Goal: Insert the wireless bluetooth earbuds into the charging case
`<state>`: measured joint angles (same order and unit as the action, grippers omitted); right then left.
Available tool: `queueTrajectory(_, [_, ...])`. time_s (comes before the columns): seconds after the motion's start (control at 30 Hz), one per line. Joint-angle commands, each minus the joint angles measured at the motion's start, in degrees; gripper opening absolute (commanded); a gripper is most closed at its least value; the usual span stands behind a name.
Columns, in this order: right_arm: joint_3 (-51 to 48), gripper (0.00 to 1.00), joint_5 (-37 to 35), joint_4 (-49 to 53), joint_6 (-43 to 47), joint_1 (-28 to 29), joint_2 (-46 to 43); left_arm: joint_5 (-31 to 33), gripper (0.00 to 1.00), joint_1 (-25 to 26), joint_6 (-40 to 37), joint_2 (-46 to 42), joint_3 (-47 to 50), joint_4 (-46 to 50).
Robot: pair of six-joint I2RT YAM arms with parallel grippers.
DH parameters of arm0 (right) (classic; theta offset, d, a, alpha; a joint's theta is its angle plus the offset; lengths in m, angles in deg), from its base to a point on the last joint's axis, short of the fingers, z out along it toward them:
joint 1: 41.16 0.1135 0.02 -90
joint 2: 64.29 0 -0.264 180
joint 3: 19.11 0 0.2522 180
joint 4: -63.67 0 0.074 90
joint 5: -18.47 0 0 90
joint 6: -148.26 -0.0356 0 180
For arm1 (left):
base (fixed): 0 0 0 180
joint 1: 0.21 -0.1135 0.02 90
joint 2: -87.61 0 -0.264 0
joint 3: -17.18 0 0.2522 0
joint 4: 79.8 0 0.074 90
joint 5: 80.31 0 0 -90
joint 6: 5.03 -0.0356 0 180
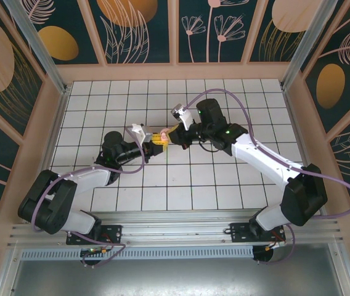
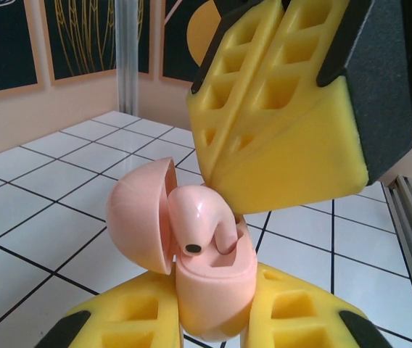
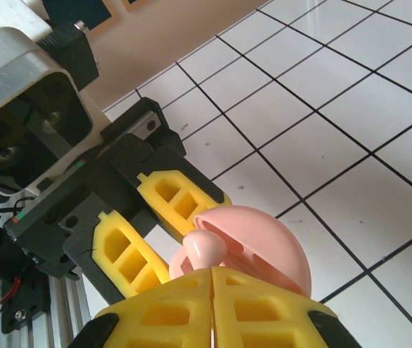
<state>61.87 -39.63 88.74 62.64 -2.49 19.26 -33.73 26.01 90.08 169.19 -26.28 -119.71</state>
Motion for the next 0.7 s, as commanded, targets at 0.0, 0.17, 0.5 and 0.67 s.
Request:
queueTrajectory(0.0, [1.41, 0.10, -3.47, 5.12, 1.72, 0.24, 0.74, -0.69, 0.10, 0.28, -1.84, -1.95, -1.33, -1.64])
queueTrajectory(0.17, [2.18, 0.14, -2.83, 4.25, 1.46, 0.19, -0.33, -0.53, 0.10, 0.24, -3.11, -1.71, -1.76, 0.32])
queueTrajectory(0.5, [5.35, 0.31, -2.59, 2.57, 0.01, 1.64, -0.58, -0.25, 0.09, 0.24, -3.69, -1.80, -1.95, 1.20])
queueTrajectory(0.67, [6.33, 0.32, -2.46, 2.52, -0.16, 2.45, 0.97, -0.35, 0.10, 0.27, -3.65, -2.06, -1.90, 1.20])
